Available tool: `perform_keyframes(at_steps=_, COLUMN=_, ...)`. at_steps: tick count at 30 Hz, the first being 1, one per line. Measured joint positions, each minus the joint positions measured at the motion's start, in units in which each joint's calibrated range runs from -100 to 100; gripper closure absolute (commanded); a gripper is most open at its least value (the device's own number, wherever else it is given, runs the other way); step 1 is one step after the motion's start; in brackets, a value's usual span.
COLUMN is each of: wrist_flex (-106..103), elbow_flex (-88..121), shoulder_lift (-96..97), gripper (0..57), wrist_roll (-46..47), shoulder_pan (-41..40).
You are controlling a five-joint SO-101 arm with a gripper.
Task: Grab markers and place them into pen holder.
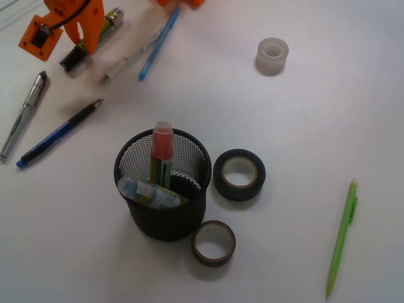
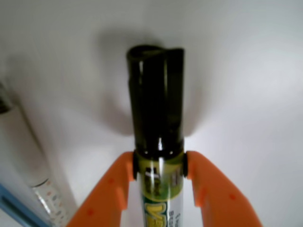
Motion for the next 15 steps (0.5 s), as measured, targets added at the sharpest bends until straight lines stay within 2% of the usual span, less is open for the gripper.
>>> perform_keyframes(at_steps=8, wrist_flex=11.1, elbow_flex=-15.6, shoulder_lift=-12.8, gripper=57.1, wrist_roll=-2.5, shoulder_pan=-9.3)
perform_keyframes(at_steps=15, wrist_flex=-0.6, elbow_flex=-20.3, shoulder_lift=-15.7, gripper=57.1, wrist_roll=-8.7, shoulder_pan=-22.8)
